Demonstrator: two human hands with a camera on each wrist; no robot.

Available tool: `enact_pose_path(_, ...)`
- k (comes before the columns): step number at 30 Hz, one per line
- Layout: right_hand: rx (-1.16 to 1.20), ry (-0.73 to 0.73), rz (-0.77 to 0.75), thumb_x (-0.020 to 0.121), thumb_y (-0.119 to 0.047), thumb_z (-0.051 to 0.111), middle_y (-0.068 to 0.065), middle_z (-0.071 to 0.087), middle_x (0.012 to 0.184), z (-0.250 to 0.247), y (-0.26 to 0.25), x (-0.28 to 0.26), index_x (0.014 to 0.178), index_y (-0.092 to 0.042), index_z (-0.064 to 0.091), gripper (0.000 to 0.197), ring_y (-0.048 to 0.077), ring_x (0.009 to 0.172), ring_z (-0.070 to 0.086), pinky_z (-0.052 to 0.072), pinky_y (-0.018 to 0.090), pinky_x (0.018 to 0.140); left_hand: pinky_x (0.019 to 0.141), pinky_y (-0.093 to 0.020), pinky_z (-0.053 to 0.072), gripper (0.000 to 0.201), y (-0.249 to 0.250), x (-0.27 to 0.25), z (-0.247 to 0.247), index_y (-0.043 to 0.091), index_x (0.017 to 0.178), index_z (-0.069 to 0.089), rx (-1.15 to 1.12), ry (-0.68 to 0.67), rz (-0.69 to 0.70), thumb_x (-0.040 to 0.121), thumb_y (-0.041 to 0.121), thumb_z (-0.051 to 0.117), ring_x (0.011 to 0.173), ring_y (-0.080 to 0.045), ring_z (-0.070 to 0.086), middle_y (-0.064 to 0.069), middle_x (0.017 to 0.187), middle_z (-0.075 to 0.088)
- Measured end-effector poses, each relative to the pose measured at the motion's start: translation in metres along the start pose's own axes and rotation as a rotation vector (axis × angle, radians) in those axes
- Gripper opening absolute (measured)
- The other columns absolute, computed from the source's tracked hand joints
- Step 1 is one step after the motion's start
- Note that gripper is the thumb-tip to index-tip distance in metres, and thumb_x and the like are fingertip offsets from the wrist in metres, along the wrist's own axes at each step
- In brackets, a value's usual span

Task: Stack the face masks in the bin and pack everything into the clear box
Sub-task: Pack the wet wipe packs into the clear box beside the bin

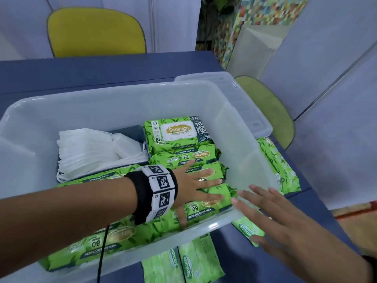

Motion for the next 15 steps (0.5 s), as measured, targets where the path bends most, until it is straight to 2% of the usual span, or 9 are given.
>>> enact_pose_path(2, 0.013, 0.098, 0.004, 0.102, -0.041, 0.018, -0.001, 0.047, 0.138, 0.008, -0.002, -0.002, 0.146, -0.022, 0.030, 0.049, 0.020, 0.131, 0.042, 0.025, 0.036, 0.111, 0.108, -0.069, -0.007, 0.110, -0.006, 0.004, 0.004, 0.041, 0.140, -0.027, -0.048, -0.023, 0.012, 0.073, 0.071, 0.055, 0.141, -0.026, -0.027, 0.008, 0.151, -0.034)
enact_pose_path(6, 0.041, 0.283, 0.044, 0.102, -0.028, 0.019, -0.002, 0.053, 0.129, 0.015, -0.007, -0.001, 0.134, -0.026, 0.045, 0.041, 0.019, 0.127, 0.045, 0.028, 0.038, 0.109, 0.107, -0.068, -0.012, 0.108, -0.010, 0.008, 0.011, 0.047, 0.129, -0.032, -0.084, -0.038, 0.004, 0.072, 0.072, 0.056, 0.132, -0.020, -0.038, 0.014, 0.139, -0.044)
enact_pose_path(8, 0.047, 0.250, 0.017, 0.102, -0.026, 0.019, -0.003, 0.047, 0.133, 0.016, -0.008, -0.001, 0.139, -0.027, 0.040, 0.043, 0.019, 0.132, 0.041, 0.024, 0.038, 0.113, 0.108, -0.067, -0.011, 0.109, -0.009, 0.009, 0.011, 0.048, 0.127, -0.034, -0.075, -0.058, -0.016, 0.071, 0.072, 0.056, 0.129, -0.019, -0.040, 0.015, 0.136, -0.046)
enact_pose_path(10, 0.096, 0.203, -0.066, 0.101, -0.027, 0.028, -0.005, 0.043, 0.140, 0.013, -0.005, -0.005, 0.145, -0.026, 0.035, 0.045, 0.016, 0.138, 0.035, 0.021, 0.035, 0.116, 0.109, -0.068, -0.007, 0.109, -0.007, 0.006, 0.007, 0.048, 0.126, -0.035, -0.059, -0.074, -0.035, 0.071, 0.070, 0.057, 0.131, -0.019, -0.039, 0.014, 0.137, -0.046)
enact_pose_path(12, 0.341, 0.236, -0.074, 0.097, -0.023, 0.043, -0.002, 0.047, 0.140, 0.000, 0.011, -0.006, 0.141, -0.019, 0.046, 0.044, 0.016, 0.137, 0.038, 0.025, 0.028, 0.115, 0.110, -0.068, -0.003, 0.110, -0.003, 0.002, 0.002, 0.046, 0.131, -0.032, -0.037, -0.084, -0.067, 0.074, 0.062, 0.061, 0.138, -0.021, -0.032, 0.012, 0.144, -0.041)
enact_pose_path(14, 0.530, 0.454, 0.064, 0.092, -0.021, 0.052, 0.001, 0.057, 0.128, -0.017, 0.049, -0.006, 0.125, -0.014, 0.060, 0.035, 0.014, 0.126, 0.050, 0.036, 0.024, 0.106, 0.112, -0.065, 0.002, 0.106, 0.004, -0.002, -0.008, 0.045, 0.143, -0.019, -0.029, -0.079, -0.107, 0.078, 0.054, 0.064, 0.145, -0.025, -0.018, 0.008, 0.154, -0.027)
enact_pose_path(15, 0.532, 0.575, 0.168, 0.090, -0.023, 0.053, 0.000, 0.060, 0.120, -0.021, 0.075, -0.006, 0.119, -0.014, 0.063, 0.032, 0.013, 0.118, 0.055, 0.040, 0.025, 0.101, 0.113, -0.062, 0.007, 0.098, 0.007, -0.004, -0.014, 0.042, 0.147, -0.010, -0.035, -0.066, -0.122, 0.082, 0.050, 0.063, 0.147, -0.026, -0.007, 0.004, 0.158, -0.017)
Point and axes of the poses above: each hand's wrist, its own x-axis towards the middle knuckle, its own z-axis out of the palm, y = z × x, the point moved 6 cm from there along x, towards the middle knuckle
